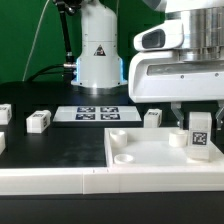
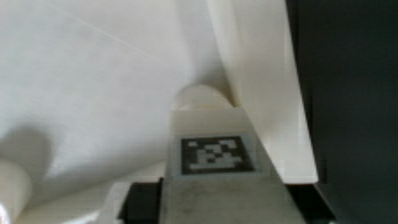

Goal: Assemble one leg

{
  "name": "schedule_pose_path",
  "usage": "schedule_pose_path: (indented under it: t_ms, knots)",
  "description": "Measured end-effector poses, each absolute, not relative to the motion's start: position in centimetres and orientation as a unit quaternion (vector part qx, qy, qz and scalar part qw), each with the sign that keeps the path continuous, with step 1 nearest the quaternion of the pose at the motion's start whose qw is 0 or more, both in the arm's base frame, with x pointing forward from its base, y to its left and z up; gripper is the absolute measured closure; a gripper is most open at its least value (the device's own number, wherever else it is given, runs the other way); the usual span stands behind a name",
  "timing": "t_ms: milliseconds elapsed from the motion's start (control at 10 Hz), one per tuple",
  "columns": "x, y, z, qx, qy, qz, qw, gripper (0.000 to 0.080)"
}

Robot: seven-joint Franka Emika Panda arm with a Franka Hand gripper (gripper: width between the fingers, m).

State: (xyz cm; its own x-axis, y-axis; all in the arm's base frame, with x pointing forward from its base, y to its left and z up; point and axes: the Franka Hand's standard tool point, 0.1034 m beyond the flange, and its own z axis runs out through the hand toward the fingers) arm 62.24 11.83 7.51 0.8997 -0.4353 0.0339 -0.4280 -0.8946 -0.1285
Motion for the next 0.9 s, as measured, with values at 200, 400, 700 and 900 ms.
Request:
schedule_pose_path:
  t_ms: [200, 400, 700, 900]
  knots:
    - [61.98, 12.06, 7.39, -0.941, 0.331, -0.026, 0.071, 0.0502]
    - [61.8, 12.5, 7.29, -0.894, 0.44, -0.014, 0.079, 0.0502]
    - [61.78, 12.64, 7.28, -0.842, 0.533, 0.002, 0.088, 0.0502]
    - [61.77, 12.76, 7.3, -0.83, 0.55, 0.006, 0.09, 0.0502]
